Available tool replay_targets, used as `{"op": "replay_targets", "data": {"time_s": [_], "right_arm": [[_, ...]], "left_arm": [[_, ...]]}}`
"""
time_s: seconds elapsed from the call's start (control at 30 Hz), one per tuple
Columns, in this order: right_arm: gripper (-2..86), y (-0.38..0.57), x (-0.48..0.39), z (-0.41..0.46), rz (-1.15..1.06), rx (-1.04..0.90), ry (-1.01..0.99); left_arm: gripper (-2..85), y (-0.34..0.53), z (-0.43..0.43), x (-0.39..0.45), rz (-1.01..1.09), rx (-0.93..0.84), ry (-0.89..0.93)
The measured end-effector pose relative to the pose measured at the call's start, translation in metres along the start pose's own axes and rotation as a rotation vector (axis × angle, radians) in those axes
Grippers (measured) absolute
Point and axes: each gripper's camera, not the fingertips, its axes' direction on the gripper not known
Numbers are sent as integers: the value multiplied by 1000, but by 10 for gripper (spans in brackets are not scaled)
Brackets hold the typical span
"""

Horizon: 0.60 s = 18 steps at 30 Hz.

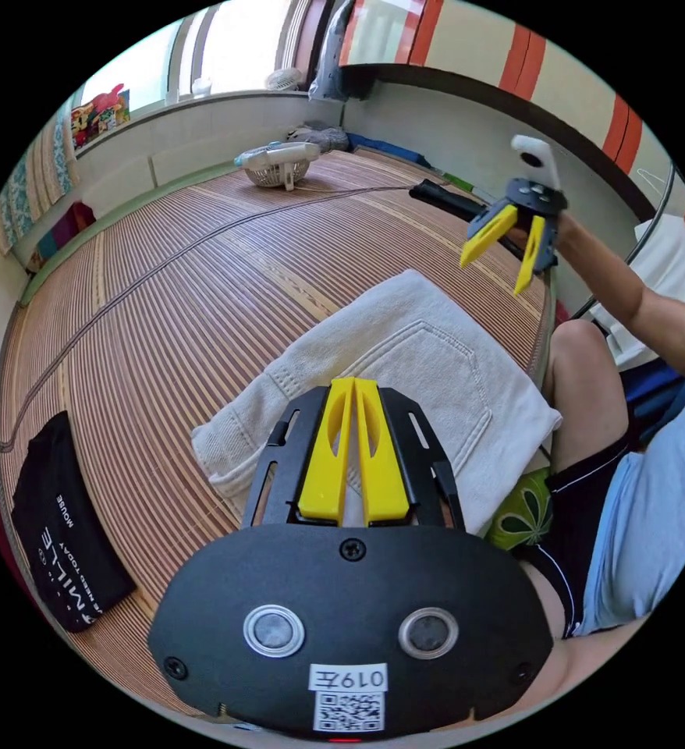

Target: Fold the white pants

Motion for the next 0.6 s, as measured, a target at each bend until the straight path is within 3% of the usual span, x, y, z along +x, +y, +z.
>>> {"op": "replay_targets", "data": {"time_s": [0.07, 0.17, 0.37, 0.6], "right_arm": [[189, -14, 66, 2, -27, -48, -156], [188, -21, 127, 4, -56, -30, -164], [169, -27, 211, 24, -128, -21, -320], [169, -43, 280, 53, -155, -108, -484]], "left_arm": [[7, -2, 3, -1, 23, 1, 1], [7, -7, 6, 6, 88, -4, -45], [6, -11, 16, 25, 203, -16, -173], [6, -15, 19, 17, 191, -9, -159]]}}
